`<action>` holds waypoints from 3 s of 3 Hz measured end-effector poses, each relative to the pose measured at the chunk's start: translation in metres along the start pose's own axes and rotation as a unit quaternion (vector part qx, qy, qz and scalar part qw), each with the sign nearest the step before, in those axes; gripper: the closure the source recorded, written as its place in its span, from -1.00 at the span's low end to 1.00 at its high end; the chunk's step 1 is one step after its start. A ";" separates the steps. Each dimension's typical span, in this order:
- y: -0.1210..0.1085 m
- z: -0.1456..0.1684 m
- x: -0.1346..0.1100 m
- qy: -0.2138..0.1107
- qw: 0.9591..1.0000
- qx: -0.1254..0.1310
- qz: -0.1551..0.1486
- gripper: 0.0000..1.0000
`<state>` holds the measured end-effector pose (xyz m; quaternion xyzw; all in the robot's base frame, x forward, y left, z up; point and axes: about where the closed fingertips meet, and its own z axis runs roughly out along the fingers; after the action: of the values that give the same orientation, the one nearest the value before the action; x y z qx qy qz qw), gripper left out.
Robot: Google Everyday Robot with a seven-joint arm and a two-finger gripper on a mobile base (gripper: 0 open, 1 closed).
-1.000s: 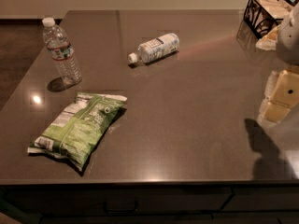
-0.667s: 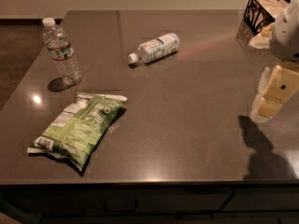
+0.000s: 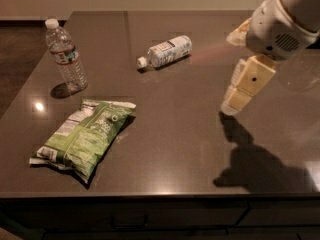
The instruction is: Pick water bottle
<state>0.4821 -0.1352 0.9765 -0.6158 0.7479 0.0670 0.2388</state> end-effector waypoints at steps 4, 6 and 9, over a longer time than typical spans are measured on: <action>-0.034 0.097 -0.172 -0.154 0.985 0.029 0.067 -1.00; -0.024 0.150 -0.262 -0.196 0.973 0.050 0.110 -1.00; -0.064 0.223 -0.345 -0.205 0.968 0.095 0.112 -1.00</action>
Offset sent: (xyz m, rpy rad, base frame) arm 0.0757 0.1409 0.0012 0.3328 -0.0835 -0.0765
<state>0.6486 0.2443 0.9446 -0.4762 0.7500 0.1468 0.4349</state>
